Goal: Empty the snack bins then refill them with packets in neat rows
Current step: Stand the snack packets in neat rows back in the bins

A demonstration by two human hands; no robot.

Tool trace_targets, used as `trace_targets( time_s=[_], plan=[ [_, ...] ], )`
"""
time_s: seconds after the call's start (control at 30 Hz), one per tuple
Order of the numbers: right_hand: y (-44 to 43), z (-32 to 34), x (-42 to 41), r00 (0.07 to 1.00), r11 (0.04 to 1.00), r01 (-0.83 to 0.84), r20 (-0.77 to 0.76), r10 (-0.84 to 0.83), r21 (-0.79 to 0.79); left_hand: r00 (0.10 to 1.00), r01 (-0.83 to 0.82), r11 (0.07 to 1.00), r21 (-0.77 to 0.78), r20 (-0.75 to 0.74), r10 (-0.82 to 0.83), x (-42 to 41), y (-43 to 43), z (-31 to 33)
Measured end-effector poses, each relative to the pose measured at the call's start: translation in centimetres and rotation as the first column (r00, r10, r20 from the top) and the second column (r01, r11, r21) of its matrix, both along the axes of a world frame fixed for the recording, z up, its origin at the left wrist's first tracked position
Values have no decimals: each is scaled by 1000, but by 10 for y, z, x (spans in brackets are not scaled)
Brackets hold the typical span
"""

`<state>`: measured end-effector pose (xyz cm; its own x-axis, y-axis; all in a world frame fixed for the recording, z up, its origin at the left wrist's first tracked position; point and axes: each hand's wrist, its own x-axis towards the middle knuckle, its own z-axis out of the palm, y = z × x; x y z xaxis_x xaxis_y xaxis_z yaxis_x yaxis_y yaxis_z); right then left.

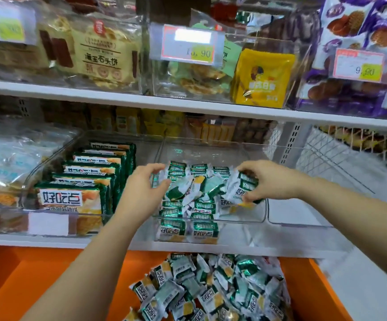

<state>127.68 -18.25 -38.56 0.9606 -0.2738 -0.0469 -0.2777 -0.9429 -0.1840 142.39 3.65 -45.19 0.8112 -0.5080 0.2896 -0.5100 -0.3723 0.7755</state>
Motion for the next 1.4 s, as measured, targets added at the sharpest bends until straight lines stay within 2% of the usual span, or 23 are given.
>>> trace_targets(
  time_s=[0.07, 0.17, 0.33, 0.5, 0.57, 0.7, 0.77, 0.83, 0.9, 0.97, 1.03, 1.1, 1.17, 1.2, 1.3, 1.4],
  plan=[
    [-2, -6, 19, 976, 984, -53, -218, 15, -170, 999, -2, 1000, -25, -39, 1, 5, -2, -7],
    [-6, -27, 39, 929, 977, -59, -370, -21, -205, 998, -12, 995, -102, -62, 6, 12, -4, -10],
    [-9, -64, 55, 930, 945, -65, -363, -59, -322, 994, -23, 974, -223, -105, 0, 23, -7, -17],
    [-9, -83, 59, 943, 837, 9, -273, -189, -547, 993, -31, 961, -275, -115, -1, 29, -11, -26],
    [-9, -87, 61, 937, 821, 13, -279, -209, -571, 993, -24, 956, -294, -114, -10, 29, -11, -28],
    [-3, -91, 61, 936, 859, -24, -314, -161, -511, 996, -39, 956, -291, -88, 14, 27, -13, -31],
    [-2, -91, 60, 929, 897, -61, -354, -109, -438, 997, -46, 957, -287, -74, 26, 26, -13, -32],
    [-5, -81, 59, 927, 943, -21, -359, -106, -332, 997, -44, 957, -286, -69, 26, 24, -15, -31],
    [-11, -66, 61, 955, 962, 89, -252, -155, -257, 998, -40, 960, -278, -64, 23, 24, -15, -31],
    [-13, -53, 63, 977, 967, 192, -56, -204, -170, 998, -38, 962, -272, -53, 24, 23, -15, -32],
    [-9, -51, 67, 961, 965, 259, 95, -261, 30, 998, -38, 961, -272, -56, 24, 23, -14, -32],
    [-4, -57, 74, 969, 960, 234, 44, -243, 152, 998, -39, 959, -280, -65, 21, 23, -14, -32],
    [-5, -70, 84, 985, 979, 167, -66, -161, 115, 997, -31, 957, -289, -76, 9, 22, -14, -30],
    [-6, -76, 89, 987, 986, 146, -74, -140, 80, 997, -24, 957, -288, -78, 2, 22, -14, -30],
    [-9, -78, 92, 984, 987, 163, 78, -162, -3, 996, -13, 958, -286, -84, -12, 24, -13, -28],
    [-13, -68, 81, 977, 982, 159, 156, -143, -102, 995, -17, 955, -297, -103, -14, 26, -12, -27]
  ],
)
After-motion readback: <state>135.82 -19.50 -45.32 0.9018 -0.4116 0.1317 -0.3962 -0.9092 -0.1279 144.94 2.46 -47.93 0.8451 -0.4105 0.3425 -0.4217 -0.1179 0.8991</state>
